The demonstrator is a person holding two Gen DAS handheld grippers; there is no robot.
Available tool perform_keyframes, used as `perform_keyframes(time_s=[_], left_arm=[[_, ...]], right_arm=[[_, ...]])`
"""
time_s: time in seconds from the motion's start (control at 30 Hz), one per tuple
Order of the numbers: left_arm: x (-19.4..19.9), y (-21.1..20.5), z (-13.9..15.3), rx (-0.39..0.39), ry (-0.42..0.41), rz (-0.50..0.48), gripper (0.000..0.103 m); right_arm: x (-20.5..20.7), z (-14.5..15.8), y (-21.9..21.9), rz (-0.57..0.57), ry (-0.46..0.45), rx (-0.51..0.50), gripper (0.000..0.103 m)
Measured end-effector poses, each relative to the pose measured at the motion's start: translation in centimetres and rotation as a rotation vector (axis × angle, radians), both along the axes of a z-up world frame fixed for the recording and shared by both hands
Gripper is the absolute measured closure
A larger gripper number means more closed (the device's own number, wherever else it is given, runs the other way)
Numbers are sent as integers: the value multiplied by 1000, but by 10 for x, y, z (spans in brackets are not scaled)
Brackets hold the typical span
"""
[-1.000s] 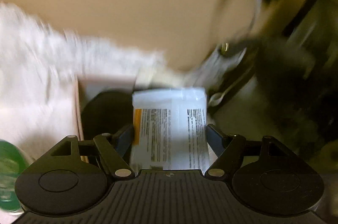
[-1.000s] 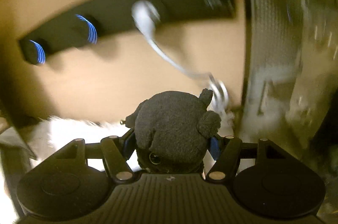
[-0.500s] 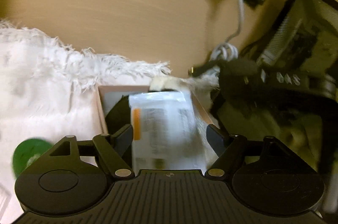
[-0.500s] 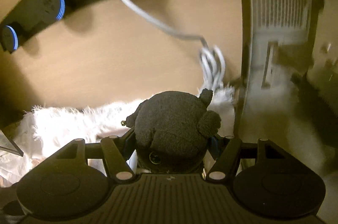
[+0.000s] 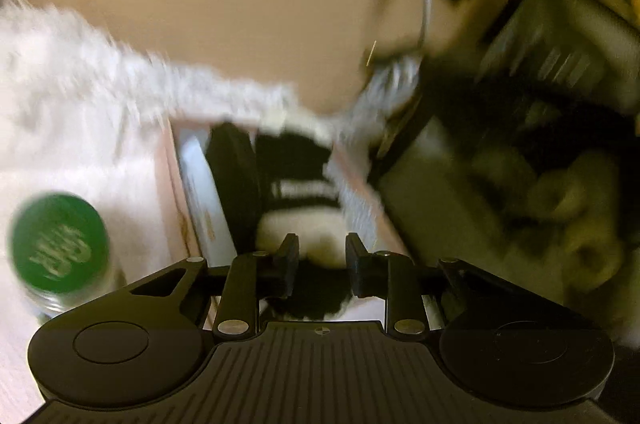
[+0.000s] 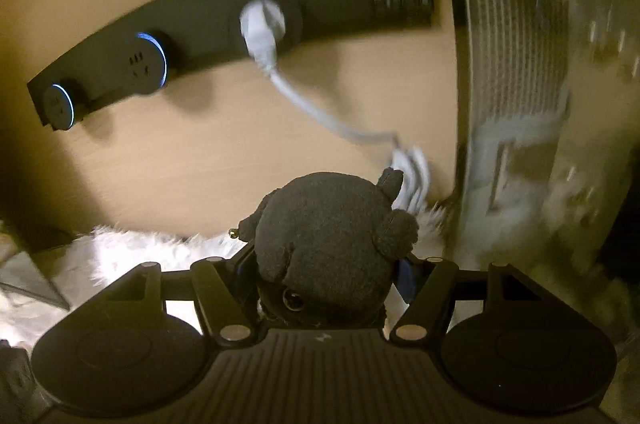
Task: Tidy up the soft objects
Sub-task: 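Carry the wipes packet and cat plush into the pink box and open both tools, then grasp the pink wrapped candy with the right tool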
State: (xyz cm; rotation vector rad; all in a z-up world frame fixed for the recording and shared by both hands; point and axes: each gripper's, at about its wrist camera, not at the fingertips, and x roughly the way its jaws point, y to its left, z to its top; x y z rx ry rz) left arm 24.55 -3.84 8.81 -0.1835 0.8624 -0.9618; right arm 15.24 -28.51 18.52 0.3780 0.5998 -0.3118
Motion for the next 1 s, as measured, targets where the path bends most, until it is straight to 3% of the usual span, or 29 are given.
perform_keyframes(time_s=[0.13,0.27,0.33,0.43,0.57,0.77,0.93,1.0], left_arm=[[-7,46,29,-52,-76,117,75],[-11,104,40,-55,-117,290,75],[-12,134,39,-34,-117,365,75],[-13,173,31,21,-89,447,75],[-16,211,12,77,-58,511,75],[-21,236,-13,180,-62,531,74],[-28,244,-22,220,-68,520,74],[-34,250,-24,221,-56,503,74]], right_arm=[[18,-39,-1,20,81,81,36],[40,-97,12,35,261,73,36],[39,-110,12,32,250,70,35],[34,-104,7,26,242,83,30],[27,-82,18,53,238,-16,21],[4,-34,62,95,115,-160,14],[16,-17,140,297,35,-250,13],[31,-19,173,391,37,-234,13]])
